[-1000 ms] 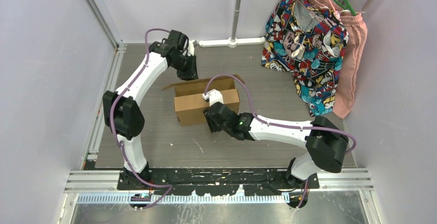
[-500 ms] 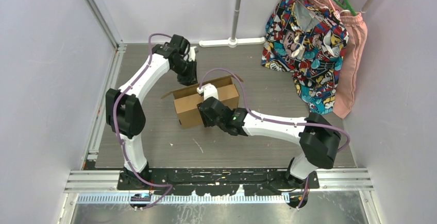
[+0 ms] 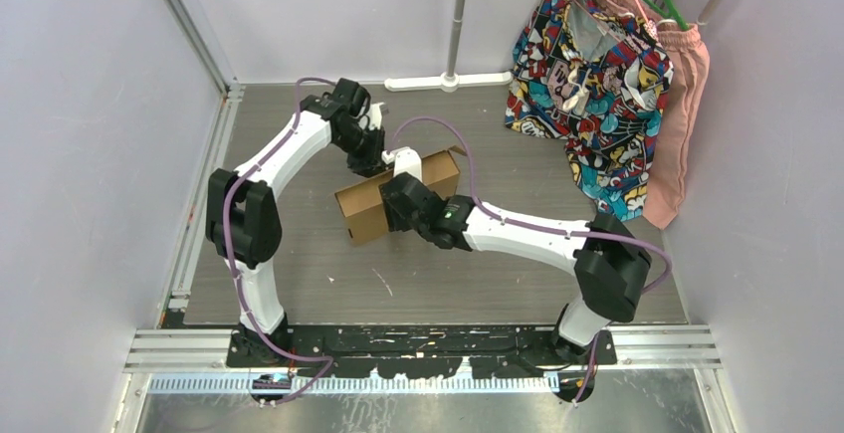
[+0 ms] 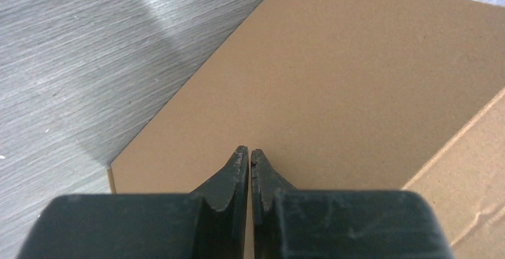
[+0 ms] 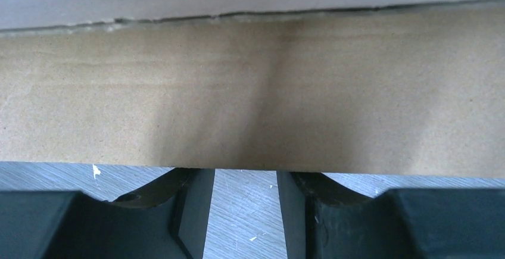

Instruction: Fold the paper box

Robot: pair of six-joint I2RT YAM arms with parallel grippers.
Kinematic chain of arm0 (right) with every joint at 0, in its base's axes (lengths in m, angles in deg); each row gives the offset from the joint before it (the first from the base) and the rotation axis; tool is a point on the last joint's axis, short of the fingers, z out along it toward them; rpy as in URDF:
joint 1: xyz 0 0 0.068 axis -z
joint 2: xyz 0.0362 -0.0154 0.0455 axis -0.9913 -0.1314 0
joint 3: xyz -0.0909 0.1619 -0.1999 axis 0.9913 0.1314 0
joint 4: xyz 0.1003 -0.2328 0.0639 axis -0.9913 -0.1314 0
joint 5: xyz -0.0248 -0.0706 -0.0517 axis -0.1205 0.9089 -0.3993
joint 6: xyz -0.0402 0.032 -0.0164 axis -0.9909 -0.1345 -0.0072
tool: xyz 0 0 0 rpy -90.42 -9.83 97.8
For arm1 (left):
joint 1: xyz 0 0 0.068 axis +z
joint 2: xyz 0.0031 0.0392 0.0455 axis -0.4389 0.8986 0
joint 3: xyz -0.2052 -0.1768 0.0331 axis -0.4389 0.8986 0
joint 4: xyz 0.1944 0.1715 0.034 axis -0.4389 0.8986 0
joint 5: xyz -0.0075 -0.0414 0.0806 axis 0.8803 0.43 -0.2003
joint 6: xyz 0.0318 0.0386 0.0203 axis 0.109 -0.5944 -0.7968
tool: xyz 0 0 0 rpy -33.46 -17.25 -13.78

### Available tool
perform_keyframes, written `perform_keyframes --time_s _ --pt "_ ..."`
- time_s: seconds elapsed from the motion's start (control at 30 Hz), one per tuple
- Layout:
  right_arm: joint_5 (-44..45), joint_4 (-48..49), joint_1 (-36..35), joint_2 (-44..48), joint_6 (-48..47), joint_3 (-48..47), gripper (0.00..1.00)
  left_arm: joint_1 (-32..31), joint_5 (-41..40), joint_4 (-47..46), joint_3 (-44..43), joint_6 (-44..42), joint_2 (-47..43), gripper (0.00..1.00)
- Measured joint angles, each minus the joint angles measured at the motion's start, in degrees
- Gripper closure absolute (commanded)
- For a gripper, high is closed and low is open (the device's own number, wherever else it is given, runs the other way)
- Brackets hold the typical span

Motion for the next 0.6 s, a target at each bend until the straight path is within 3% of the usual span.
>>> perform_keyframes --time_s 0.13,0.37,0.6 --pt "0.0 -2.1 0.2 -1.7 0.9 -2.5 0.52 0.1 1.5 -2.0 1.0 0.2 0.0 0.98" --pt "0.0 -5.6 0.4 -4.0 2.7 -6.1 0.52 0.4 4.0 -4.0 0.9 0.0 0.6 0.98" --pt "0.0 -8.5 1.5 -4.1 4.5 -8.0 0.50 0.3 11.3 -3.1 -6.3 -0.6 8.6 0.99"
